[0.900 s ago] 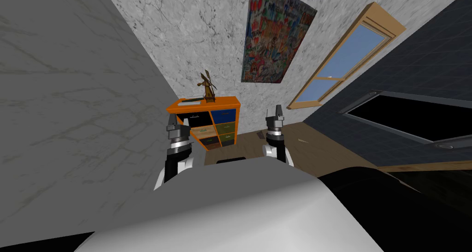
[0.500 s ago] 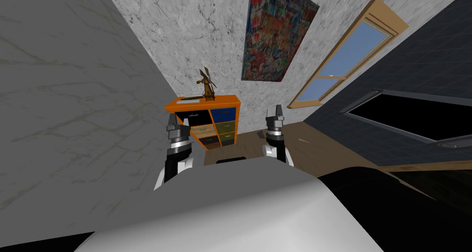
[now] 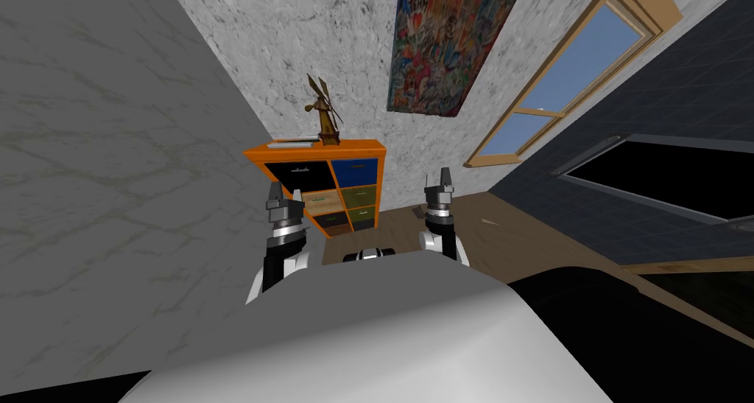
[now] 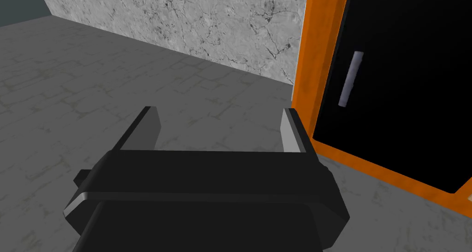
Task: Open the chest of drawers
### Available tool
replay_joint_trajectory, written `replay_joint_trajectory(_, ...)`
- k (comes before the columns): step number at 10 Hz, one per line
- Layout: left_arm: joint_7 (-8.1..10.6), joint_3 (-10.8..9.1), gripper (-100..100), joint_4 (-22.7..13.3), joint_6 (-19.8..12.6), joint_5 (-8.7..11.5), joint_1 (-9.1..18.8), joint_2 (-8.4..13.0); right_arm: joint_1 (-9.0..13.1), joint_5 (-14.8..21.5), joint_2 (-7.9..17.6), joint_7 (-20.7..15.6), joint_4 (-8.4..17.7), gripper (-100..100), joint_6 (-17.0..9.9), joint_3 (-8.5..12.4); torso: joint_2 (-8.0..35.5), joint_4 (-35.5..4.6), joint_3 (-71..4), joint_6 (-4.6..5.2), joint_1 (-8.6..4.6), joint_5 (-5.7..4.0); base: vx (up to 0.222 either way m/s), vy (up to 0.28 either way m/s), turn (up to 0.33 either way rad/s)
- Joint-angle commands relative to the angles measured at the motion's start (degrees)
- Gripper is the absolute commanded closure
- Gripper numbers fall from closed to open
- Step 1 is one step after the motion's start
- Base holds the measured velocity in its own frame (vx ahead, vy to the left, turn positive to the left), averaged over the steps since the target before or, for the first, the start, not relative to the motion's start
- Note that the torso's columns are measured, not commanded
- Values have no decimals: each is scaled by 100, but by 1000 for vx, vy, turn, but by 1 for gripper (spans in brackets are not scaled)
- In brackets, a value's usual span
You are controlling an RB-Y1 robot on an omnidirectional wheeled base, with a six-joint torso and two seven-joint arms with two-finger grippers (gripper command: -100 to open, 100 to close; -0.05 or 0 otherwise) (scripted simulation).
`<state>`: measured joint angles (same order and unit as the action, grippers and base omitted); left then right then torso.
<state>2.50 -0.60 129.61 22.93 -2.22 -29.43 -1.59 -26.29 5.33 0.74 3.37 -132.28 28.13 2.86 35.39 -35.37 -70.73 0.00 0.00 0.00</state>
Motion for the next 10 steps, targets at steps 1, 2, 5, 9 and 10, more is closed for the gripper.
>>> replay_joint_trajectory(1,-2,0,-100,-56,18,1,12,223,0,0,0,0,0,0,0,0,423,-423,-846,0,0,0,13,-9,-2)
replay_joint_trajectory(2,-4,0,-100,-113,35,1,24,374,-1,0,0,0,2,0,0,0,614,-611,-1242,0,-1,0,18,-18,-4)
replay_joint_trajectory(5,-12,-2,-100,-382,118,5,81,748,-1,0,-1,0,3,0,-1,-1,685,-688,-1385,0,-5,-1,27,-39,-4)
replay_joint_trajectory(9,-29,-4,-100,-905,274,11,192,1000,-1,0,-1,0,3,0,-1,-1,689,-691,-1385,0,-1,0,51,-53,-6)
replay_joint_trajectory(10,-33,-4,-100,-1049,317,13,223,1030,-1,0,-1,0,3,0,-1,-1,691,-692,-1383,0,-2,-1,47,-60,-6)
